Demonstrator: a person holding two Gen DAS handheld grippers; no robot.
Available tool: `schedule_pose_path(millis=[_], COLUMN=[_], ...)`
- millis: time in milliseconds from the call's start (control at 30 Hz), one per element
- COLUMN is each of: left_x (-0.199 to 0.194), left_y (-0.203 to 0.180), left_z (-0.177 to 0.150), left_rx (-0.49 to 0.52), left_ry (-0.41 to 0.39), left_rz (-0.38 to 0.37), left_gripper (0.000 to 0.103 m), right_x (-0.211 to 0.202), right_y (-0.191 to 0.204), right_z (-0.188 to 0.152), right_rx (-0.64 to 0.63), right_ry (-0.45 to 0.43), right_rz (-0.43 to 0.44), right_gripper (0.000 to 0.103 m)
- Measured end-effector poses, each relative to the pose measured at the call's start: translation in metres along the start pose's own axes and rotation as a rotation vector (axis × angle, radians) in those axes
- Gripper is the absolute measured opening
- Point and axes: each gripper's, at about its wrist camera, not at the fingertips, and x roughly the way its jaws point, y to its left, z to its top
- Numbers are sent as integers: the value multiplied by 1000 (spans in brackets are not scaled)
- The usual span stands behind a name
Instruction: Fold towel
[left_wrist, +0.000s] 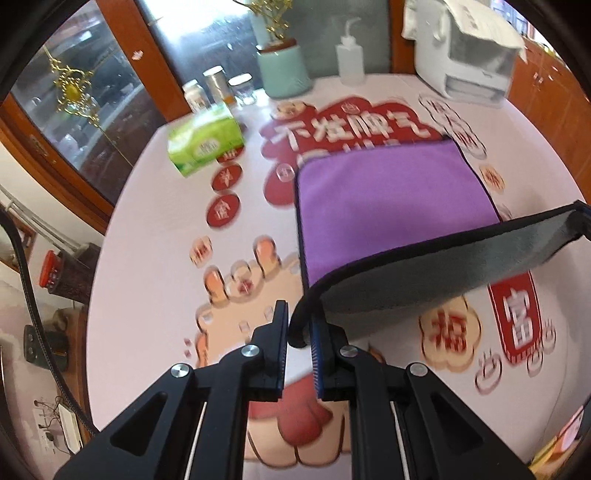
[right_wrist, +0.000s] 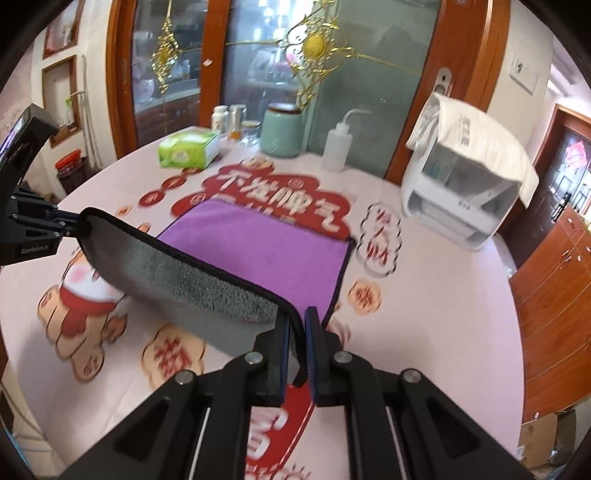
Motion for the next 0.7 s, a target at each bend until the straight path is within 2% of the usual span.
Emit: schedule_pose_path(millis=[167,367,700], left_x=[13,51,126], left_y=[9,15,15], left_z=[41,89,136], left_rx=[-18,-16,-22], left_ry=[-15,-8,39], left_rz=[17,28,5], left_gripper=[10,10,9], right_x=[20,64,143], right_y=[-14,-23,-36], right_z=[35,67,82], right_rx=[36,65,113], right_ry=[-13,12,91], right_rz=[-30,-79,-134], right_gripper=[8,8,7])
